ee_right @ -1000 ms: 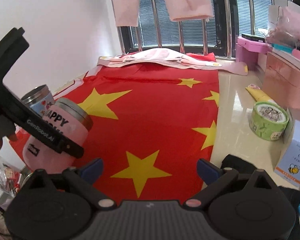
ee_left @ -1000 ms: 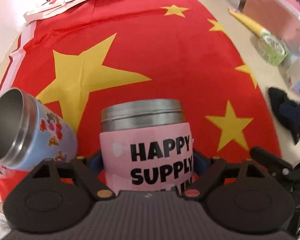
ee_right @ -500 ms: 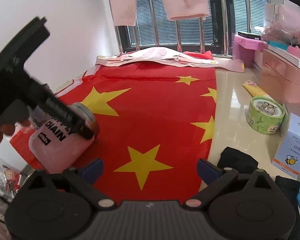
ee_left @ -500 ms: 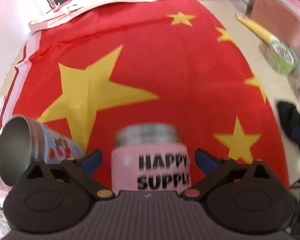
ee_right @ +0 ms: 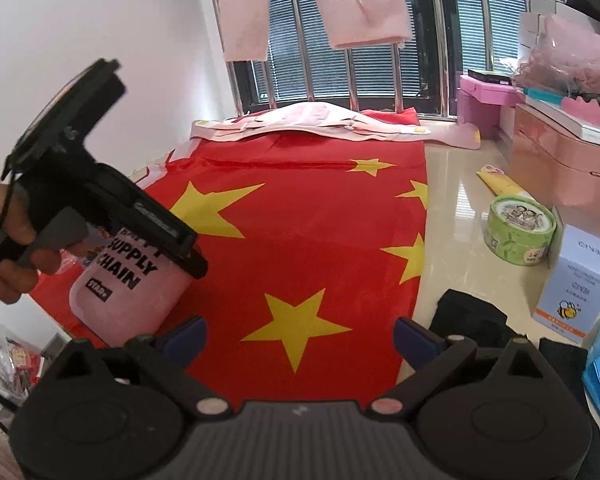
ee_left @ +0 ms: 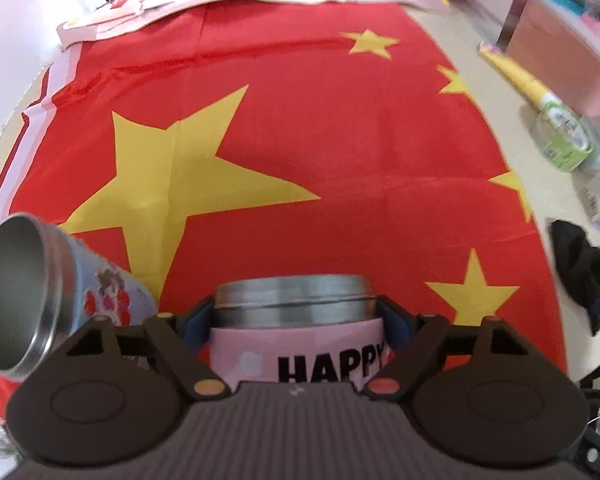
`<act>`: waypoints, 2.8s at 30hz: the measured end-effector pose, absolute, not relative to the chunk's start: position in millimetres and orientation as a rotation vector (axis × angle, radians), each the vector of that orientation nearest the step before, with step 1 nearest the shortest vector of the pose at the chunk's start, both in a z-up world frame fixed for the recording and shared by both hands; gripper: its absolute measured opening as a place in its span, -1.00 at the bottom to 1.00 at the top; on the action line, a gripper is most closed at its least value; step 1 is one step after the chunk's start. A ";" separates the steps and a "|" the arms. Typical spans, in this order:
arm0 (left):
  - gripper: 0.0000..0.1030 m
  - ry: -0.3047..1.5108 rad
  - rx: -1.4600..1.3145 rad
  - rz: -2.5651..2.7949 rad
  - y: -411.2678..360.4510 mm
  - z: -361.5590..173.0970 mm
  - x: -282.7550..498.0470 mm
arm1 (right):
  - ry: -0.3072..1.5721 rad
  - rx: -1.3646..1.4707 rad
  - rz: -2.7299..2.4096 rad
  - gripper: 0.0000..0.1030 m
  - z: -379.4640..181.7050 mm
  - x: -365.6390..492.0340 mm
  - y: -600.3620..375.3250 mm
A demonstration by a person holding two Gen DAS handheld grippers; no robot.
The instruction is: Flip cup upright
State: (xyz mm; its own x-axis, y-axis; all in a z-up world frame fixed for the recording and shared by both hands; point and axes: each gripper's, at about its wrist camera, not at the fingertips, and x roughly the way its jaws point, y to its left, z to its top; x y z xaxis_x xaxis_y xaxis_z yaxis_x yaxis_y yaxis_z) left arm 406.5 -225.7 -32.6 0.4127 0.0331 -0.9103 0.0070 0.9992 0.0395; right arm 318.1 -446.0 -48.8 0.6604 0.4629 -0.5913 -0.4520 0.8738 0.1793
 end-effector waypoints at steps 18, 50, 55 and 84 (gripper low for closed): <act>0.61 0.802 -0.063 -0.064 -215.4 19.2 340.5 | 0.629 0.149 0.477 0.94 -52.2 294.5 -439.7; 1.00 0.490 0.045 -0.120 -180.0 46.6 274.2 | 0.428 0.131 0.393 0.94 -30.4 243.7 -395.9; 1.00 0.305 0.045 -0.067 -123.3 60.8 201.6 | 0.311 0.110 0.373 1.00 -16.2 184.0 -365.2; 1.00 0.160 -0.036 0.034 -15.2 22.5 8.0 | 0.160 0.054 0.243 1.00 13.1 18.4 -273.9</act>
